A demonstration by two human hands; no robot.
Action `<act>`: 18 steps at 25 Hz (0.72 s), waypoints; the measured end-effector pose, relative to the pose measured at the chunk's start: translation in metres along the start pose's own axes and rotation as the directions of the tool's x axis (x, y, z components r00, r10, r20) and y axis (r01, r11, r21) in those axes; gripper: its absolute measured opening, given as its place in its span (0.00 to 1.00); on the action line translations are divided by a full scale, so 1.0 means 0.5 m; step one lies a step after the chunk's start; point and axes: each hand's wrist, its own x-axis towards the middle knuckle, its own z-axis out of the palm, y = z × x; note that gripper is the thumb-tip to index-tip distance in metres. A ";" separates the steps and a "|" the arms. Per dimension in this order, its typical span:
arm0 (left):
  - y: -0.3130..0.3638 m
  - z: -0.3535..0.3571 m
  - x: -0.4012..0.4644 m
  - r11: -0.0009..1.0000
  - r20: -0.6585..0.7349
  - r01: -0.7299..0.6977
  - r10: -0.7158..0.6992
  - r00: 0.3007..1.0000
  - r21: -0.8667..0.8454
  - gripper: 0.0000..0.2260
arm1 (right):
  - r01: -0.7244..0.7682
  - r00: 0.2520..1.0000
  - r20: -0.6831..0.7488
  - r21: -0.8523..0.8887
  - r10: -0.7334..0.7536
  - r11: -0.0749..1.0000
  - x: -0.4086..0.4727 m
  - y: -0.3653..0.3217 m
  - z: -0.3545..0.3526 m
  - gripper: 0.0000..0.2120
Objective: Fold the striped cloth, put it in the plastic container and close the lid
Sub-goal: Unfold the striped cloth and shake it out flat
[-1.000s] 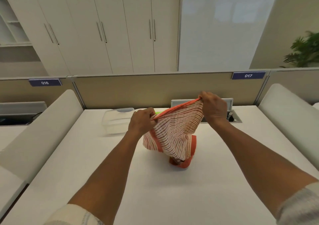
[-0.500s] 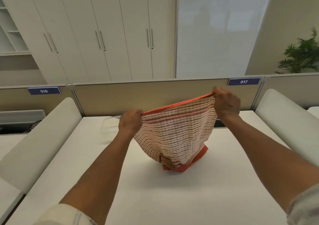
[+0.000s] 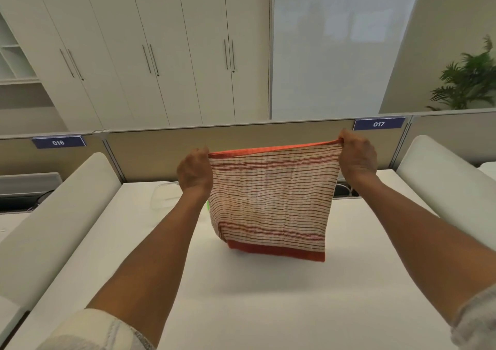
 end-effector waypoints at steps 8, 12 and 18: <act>0.016 -0.023 0.072 0.991 -0.148 -0.042 0.023 0.989 -0.130 0.08 | 0.071 0.989 -0.133 0.107 -0.057 0.992 0.068 0.000 -0.024 0.07; 0.026 -0.048 0.099 0.974 -0.256 -0.113 0.060 0.965 -0.197 0.07 | 0.081 0.979 -0.196 0.143 -0.052 0.986 0.085 -0.007 -0.058 0.09; -0.022 -0.036 0.007 0.941 -0.301 -0.245 0.170 0.938 -0.233 0.05 | 0.039 0.973 -0.232 0.073 -0.021 0.997 -0.032 0.039 -0.068 0.03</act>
